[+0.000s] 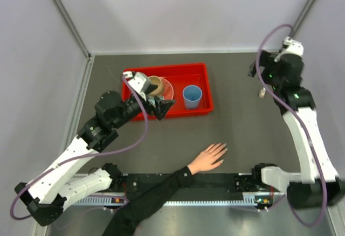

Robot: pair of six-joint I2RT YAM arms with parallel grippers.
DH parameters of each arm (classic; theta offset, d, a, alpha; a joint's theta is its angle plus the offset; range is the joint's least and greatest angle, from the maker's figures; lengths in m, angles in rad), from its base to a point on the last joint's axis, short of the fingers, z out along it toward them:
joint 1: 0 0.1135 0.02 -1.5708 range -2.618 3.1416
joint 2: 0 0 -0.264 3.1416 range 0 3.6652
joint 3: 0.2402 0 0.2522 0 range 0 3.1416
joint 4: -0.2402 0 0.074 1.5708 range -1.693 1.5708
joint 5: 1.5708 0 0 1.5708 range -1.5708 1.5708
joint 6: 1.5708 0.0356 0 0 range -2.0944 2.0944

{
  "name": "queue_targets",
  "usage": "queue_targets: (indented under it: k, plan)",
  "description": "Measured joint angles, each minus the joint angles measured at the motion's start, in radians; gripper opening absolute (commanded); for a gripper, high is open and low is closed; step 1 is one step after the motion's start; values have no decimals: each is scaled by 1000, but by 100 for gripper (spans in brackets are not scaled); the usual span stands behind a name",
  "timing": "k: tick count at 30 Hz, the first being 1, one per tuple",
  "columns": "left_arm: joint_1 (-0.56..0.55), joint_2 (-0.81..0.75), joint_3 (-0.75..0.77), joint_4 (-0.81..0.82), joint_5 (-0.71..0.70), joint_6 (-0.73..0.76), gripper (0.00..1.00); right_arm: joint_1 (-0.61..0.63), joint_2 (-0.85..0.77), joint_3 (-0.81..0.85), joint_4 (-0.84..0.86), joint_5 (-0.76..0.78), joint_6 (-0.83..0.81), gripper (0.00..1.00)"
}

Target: Paint the nails

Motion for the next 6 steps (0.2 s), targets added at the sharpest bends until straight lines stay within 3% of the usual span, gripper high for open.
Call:
queue_targets:
  k: [6]
  plan:
    - [0,-3,264,-46,-79,-35,99,-1,-245,63,-74,-141,-2,99]
